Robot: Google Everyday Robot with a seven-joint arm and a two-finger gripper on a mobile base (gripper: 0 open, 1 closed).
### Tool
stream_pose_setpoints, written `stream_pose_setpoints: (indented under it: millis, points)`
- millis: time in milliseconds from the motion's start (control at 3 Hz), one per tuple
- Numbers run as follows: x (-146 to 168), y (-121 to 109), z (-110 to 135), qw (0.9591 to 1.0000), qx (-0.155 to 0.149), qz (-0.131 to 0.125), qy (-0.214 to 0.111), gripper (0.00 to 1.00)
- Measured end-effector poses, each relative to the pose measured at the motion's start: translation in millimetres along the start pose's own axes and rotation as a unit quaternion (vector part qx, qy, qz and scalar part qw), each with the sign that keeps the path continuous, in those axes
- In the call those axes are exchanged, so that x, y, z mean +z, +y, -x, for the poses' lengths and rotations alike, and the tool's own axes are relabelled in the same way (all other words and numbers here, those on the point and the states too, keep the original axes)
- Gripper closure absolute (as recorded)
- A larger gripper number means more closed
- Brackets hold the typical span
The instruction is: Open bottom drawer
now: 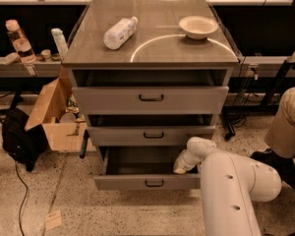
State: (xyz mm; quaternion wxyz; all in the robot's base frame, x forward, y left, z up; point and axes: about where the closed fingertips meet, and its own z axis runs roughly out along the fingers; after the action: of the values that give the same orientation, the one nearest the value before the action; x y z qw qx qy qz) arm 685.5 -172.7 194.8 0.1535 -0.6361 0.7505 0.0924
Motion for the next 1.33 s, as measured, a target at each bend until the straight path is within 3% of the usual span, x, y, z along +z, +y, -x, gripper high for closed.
stream_pose_setpoints:
  millis: [333, 667, 1000, 1333]
  points:
    - [15.3, 8.4, -6.4, 0.9996, 0.002, 0.025, -0.009, 1.0]
    - [15.1, 9.2, -6.7, 0.9995, 0.002, 0.029, -0.01, 1.0]
    - [17.2, 33.6, -18.6, 0.9985, 0.014, 0.051, -0.015, 1.0]
    - [17.1, 32.8, -17.9, 0.9985, 0.015, 0.051, -0.016, 1.0]
